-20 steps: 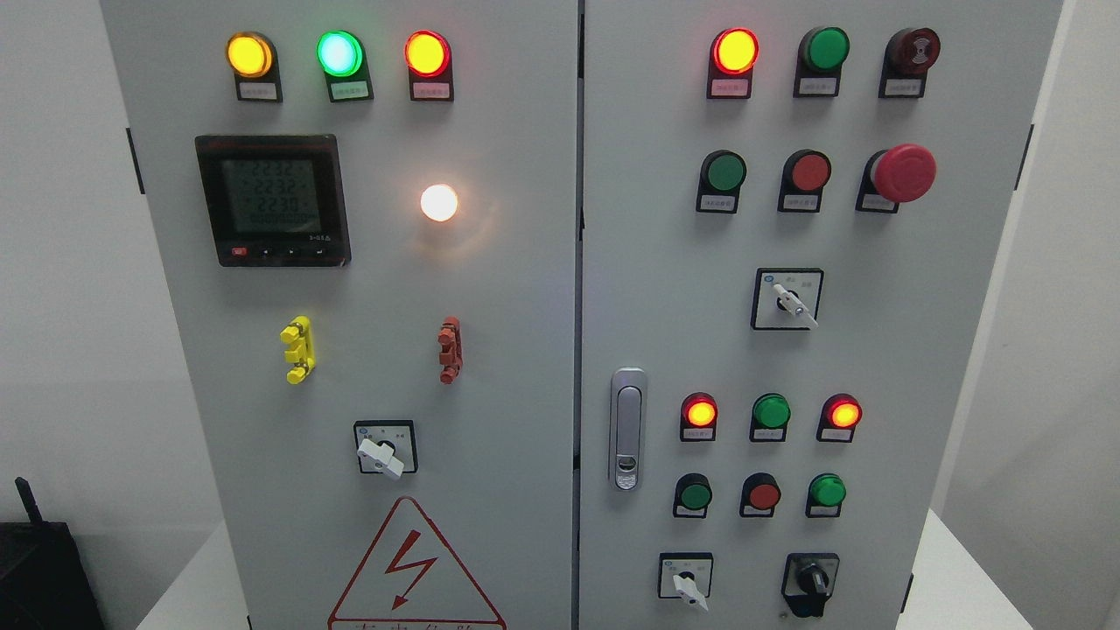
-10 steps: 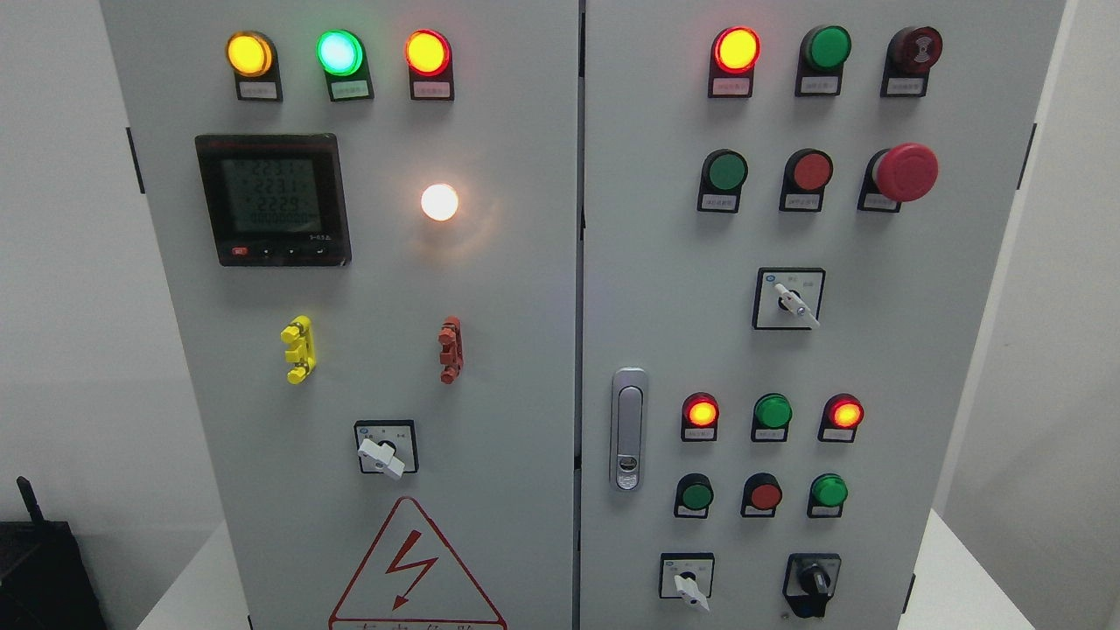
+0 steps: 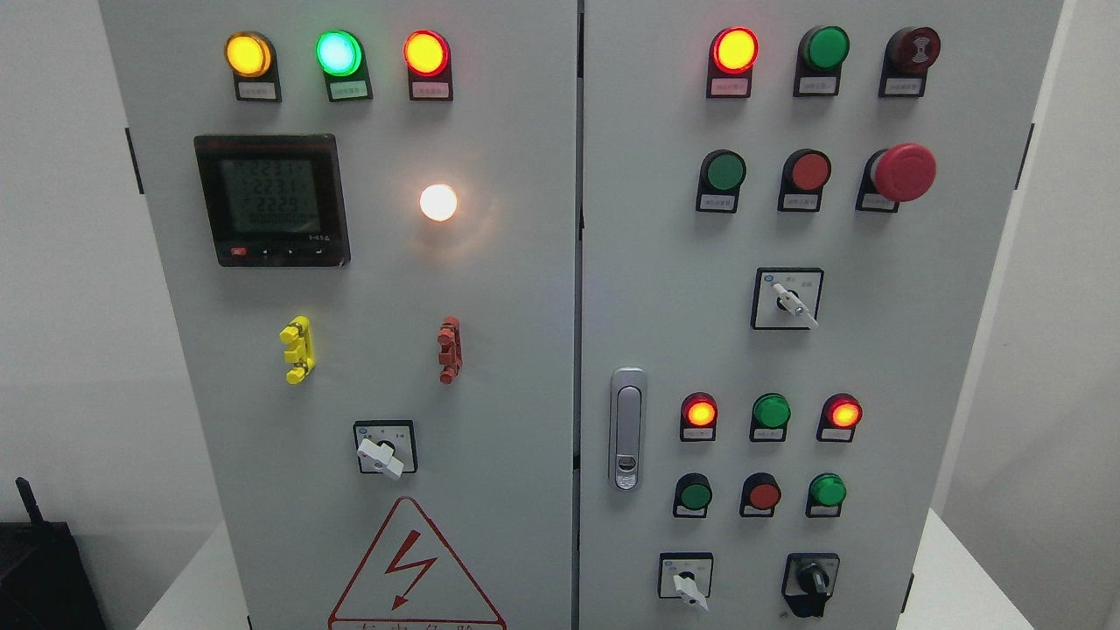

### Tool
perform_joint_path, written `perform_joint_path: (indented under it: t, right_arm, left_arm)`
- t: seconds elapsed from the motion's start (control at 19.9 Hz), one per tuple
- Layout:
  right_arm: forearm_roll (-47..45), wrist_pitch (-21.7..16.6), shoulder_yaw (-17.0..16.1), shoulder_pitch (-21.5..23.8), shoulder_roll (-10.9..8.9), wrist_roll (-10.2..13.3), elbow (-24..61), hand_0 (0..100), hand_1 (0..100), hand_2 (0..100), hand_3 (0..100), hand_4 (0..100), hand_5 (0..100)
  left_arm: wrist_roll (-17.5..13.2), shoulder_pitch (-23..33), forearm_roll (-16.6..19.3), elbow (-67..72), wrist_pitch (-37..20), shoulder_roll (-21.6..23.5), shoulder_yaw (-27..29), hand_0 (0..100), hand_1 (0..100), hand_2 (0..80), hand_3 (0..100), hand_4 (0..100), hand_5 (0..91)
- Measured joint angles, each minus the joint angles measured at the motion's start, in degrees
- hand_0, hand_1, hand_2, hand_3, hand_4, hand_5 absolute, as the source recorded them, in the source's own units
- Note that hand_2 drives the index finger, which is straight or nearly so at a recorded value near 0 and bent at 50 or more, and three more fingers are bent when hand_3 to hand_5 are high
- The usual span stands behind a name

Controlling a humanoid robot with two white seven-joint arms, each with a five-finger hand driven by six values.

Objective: Trip black knob to open circuit

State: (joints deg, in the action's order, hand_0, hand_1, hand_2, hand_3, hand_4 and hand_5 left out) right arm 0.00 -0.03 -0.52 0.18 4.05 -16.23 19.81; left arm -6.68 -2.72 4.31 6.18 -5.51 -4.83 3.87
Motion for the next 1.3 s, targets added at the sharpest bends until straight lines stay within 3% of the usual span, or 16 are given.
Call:
perform_joint_path:
  t: [0.3,0.5,0.7,0.95,1.3]
  right_arm:
    - [0.00,-3.11,0.22,1.16,-0.71,1.52,8.23,0,5,0,35,26,0]
    - [0.00,-5.81,0.31,2.73,-1.47,2.92,14.33,0,5,0,41,33,5]
    - [0.00,-6.69,0.37,4.36,-2.23,4.47,21.13,0,3,0,53,43,16]
    - [-3.62,-8.64,0.44,6.59,-2.89,6.44,30.28,0,2,0,68,57,39]
    - [-7.92,-9.31,0.47,10.25,-3.44,8.15,43.95,0,1,0,76,67,54]
  left_arm:
    - [0.00,0.00,0.00,0.00,0.00,0.00,0.00,12,39,0.0,0,0,0.0]
    - [0.00,0.00,0.00,0.00,0.00,0.00,0.00,12,39,0.0,0,0,0.0]
    - [0.00,0.00,0.00,0.00,0.00,0.00,0.00,12,39,0.0,0,0,0.0]
    - [0.00,0.00,0.00,0.00,-0.01,0.00,-0.01,12,39,0.0,0,0,0.0]
    - [0.00,0.00,0.00,0.00,-0.01,0.00,-0.01,12,39,0.0,0,0,0.0]
